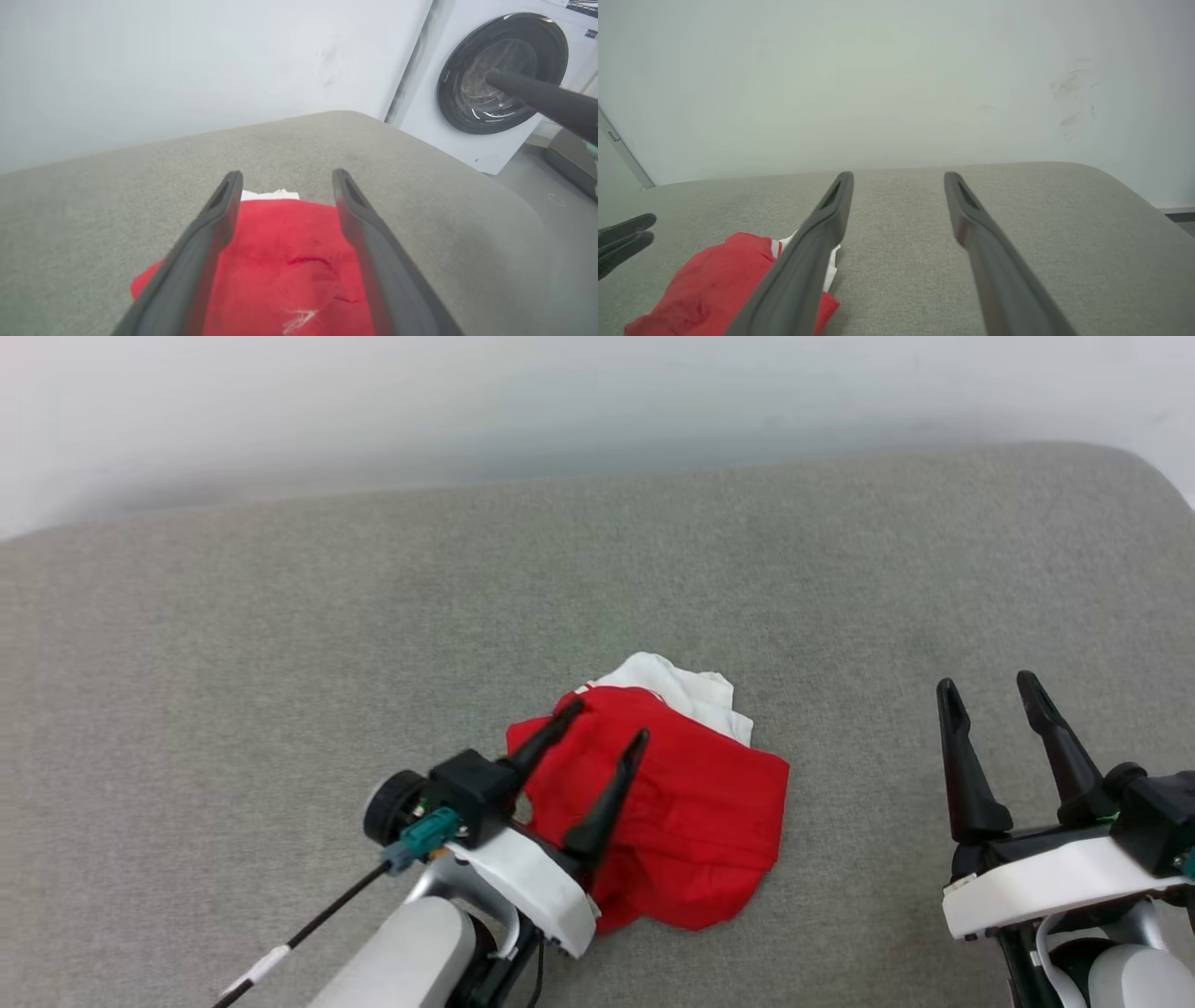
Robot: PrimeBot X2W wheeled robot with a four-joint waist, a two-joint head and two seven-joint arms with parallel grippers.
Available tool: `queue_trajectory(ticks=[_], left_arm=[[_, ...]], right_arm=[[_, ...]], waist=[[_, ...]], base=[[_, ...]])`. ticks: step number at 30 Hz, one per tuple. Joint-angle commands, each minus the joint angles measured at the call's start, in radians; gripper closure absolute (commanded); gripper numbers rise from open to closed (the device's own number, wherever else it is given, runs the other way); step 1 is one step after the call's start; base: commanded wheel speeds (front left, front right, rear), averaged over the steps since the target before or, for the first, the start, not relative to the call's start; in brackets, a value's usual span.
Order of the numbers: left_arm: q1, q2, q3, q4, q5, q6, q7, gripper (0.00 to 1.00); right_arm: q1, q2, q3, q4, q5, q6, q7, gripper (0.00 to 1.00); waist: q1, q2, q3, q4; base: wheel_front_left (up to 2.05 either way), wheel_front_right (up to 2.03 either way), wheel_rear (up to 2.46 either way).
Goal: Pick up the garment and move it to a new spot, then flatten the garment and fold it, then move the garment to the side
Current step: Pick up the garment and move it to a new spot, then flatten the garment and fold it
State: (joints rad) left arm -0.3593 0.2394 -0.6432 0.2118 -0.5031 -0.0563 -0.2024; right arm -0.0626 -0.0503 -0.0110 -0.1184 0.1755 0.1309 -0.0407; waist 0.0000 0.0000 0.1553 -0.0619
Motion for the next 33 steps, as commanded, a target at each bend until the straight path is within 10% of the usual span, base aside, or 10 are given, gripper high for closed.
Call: queue_trajectory(ticks=[1, 15, 33], left_arm=[[-0.007, -0.004, 0.019, -0.016, 0.001, 0.016, -0.018, 0.0], [0.174, 0.072, 0.298, -0.116, 0.002, 0.194, -0.064, 0.0], [0.334, 0.107, 0.348, -0.198, 0.058, 0.219, -0.064, 0.0]], right_arm=[[0.006, 0.0, 0.001, 0.0, -0.006, 0.0, 0.006, 0.0], [0.1, 0.0, -0.008, -0.014, -0.023, 0.0, 0.082, 0.0], [0.15, 0.0, -0.014, -0.036, -0.009, 0.0, 0.116, 0.0]], waist=[[0.0, 0.0, -0.032, 0.022], [0.0, 0.0, -0.153, 0.078], [0.0, 0.0, -0.177, 0.097]], base=[[0.0, 0.0, 0.0], [0.0, 0.0, 0.0], [0.0, 0.0, 0.0]])
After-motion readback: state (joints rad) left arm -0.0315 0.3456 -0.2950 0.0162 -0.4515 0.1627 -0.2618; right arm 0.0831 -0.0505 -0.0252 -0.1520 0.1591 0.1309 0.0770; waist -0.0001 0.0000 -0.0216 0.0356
